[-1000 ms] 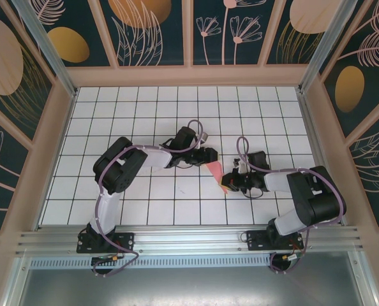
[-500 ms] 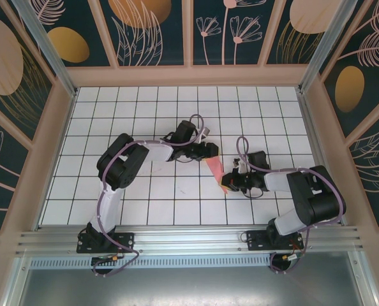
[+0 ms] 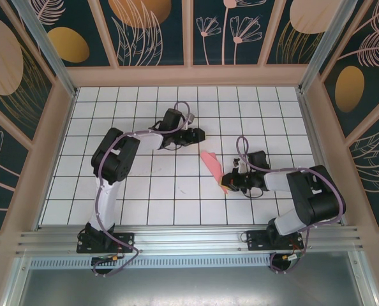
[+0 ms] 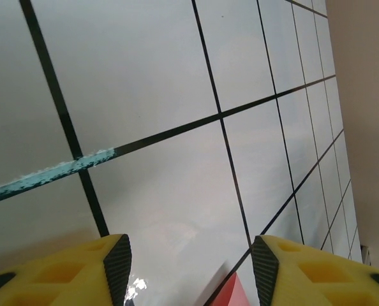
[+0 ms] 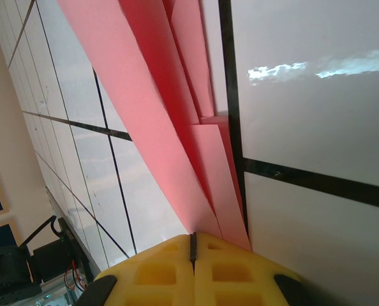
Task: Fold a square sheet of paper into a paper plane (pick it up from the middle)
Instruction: Fold the wing for the fifth time at the center of the table.
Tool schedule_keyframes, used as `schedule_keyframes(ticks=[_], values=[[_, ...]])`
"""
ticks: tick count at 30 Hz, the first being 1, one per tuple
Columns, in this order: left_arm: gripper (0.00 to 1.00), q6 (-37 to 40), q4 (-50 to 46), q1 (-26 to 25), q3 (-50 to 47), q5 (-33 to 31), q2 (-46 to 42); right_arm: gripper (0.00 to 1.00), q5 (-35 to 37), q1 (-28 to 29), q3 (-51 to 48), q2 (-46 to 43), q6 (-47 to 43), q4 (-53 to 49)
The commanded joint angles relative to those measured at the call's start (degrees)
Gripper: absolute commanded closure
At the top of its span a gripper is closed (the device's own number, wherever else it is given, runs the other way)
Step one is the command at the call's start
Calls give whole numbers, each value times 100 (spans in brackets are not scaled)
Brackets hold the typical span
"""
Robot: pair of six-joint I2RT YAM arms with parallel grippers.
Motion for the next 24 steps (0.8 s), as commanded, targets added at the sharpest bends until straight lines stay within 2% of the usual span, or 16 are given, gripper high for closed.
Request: schedule_keyframes(ticks=[1,5,8,12,16,20,24], values=[[48,-32,20,-47,-209,15,-719,100,975,-23,-216,296,-106,-761],[54,-580,675,-257,-1011,174,-1266,100,1012,-28,-126,317,-125,-828],[58,-746,871,-635,-1410,137,-1429,100,1039,-23,-123,325,-142,-841],[61,-1145,1531,-1091,-1839,-43,-1381,100,1052,-23,-134,341,-178,-844],[62,-1442,1962,-1236,-1985,-90,-1146,100,1048,-23,-112,371,-184,-835],[62,-1411,1860,-1345,-1894,-272,-860,100,1063,-24,-88,375,-209,-875],[61,-1143,1432,-1344,-1737,-754,-681,100,1074,-33,-131,348,-204,-881]])
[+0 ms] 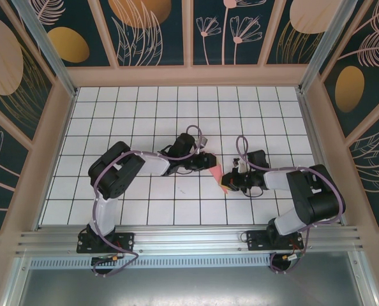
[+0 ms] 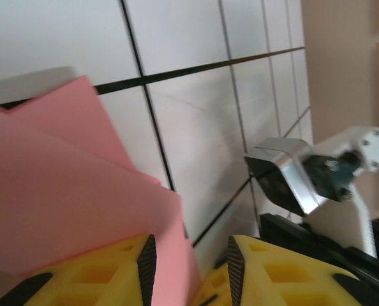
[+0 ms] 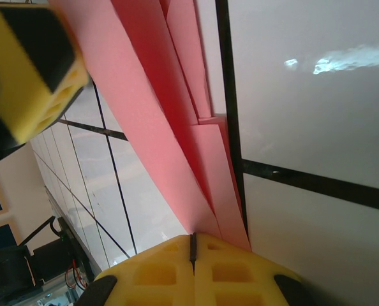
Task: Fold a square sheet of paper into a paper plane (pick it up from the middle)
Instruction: Fold the wing for the fifth time at the center of the table.
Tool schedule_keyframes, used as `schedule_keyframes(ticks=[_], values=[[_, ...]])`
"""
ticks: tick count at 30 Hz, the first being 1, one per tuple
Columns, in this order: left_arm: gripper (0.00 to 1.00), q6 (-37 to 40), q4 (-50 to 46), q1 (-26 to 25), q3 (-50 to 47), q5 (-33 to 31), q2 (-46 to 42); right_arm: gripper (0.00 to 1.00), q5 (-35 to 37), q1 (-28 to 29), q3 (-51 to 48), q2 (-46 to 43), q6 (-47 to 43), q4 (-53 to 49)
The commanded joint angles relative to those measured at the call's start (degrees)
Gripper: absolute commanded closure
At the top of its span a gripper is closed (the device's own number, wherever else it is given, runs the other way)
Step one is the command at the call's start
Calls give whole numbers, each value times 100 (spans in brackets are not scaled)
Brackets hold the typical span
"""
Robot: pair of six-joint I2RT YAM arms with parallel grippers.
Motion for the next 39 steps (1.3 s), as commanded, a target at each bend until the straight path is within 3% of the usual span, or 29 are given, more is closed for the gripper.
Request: schedule_keyframes(ticks=[1,14,22,27,32,39], values=[[61,236,-274,-8,317,-469,226,100,1087,-31,-246,333,-176,-703],[60,382,-106,749,443,-278,410,100,1172,-30,-370,242,-186,-786],[58,629,-536,971,787,-343,385,100,1170,-29,-366,216,-187,-797],[56,645,-717,960,691,-477,-231,100,1175,-22,-365,163,-186,-790],[60,395,-393,883,97,-440,-899,100,1197,-27,-362,132,-202,-800],[62,75,-155,77,-80,-525,-825,100,1199,-25,-367,159,-212,-777]])
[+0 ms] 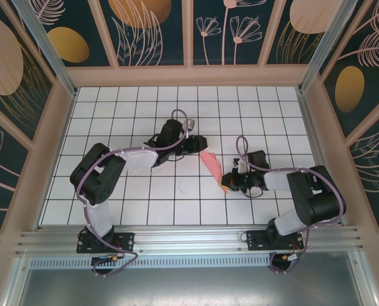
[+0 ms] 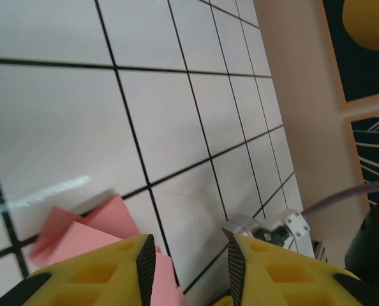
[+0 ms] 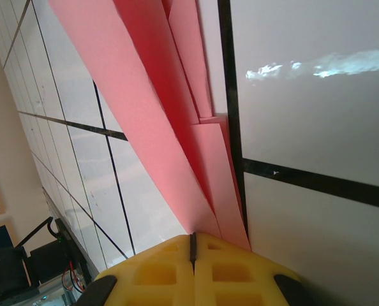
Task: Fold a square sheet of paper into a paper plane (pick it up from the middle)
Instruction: Fold the wing for the fifth time at the center of the table.
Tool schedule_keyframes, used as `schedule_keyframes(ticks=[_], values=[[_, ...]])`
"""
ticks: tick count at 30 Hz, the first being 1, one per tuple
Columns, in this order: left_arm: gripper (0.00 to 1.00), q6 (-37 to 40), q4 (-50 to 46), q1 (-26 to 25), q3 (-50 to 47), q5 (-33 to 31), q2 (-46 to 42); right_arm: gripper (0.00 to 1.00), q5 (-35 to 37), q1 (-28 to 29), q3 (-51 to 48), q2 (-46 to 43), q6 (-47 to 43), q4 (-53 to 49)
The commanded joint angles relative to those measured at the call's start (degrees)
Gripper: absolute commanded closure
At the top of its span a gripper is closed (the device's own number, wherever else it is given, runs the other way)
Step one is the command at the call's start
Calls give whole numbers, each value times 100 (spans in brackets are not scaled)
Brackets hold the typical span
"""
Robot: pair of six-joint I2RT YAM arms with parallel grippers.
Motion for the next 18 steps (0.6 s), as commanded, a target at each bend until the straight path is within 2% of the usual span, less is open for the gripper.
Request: schedule_keyframes(ticks=[1,7,18], values=[[62,-285,253,-468,-103,-114,202,100,1125,-32,-321,218,-193,-784],[63,-794,726,-838,-128,-261,644,100,1133,-25,-327,211,-190,-782],[63,-448,176,-861,176,-672,1149,100,1160,-29,-324,260,-178,-777]])
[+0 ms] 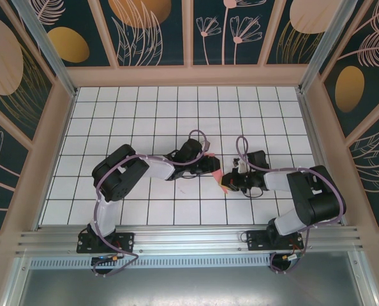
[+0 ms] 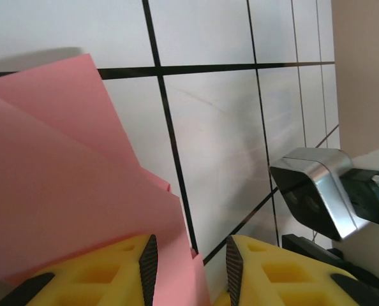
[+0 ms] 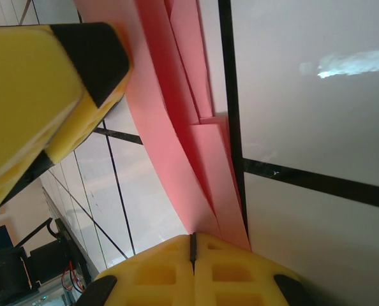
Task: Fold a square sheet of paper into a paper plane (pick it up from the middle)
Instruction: Fold the wing for the fifth time at the center of the table.
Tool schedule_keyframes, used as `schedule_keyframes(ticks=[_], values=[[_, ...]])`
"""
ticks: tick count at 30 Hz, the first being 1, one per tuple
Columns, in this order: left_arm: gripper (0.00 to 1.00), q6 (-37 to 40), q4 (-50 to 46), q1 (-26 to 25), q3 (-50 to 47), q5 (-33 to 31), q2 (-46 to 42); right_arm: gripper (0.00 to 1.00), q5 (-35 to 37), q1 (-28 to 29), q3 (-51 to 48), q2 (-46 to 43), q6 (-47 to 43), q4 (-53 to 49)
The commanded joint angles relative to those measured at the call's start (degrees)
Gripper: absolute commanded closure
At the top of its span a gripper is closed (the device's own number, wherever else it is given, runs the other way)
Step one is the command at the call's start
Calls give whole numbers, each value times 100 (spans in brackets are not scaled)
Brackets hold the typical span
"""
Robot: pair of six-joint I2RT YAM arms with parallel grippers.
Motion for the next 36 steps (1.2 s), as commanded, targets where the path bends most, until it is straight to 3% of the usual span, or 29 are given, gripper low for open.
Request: schedule_keyframes(ticks=[1,17,36], values=[[63,177,-137,7,184,-230,217,100,1160,-31,-318,260,-171,-820],[60,598,-1109,134,584,-753,278,100,1195,-29,-303,280,-166,-856],[58,884,-865,557,594,-607,316,100,1200,-30,-322,281,-166,-846]])
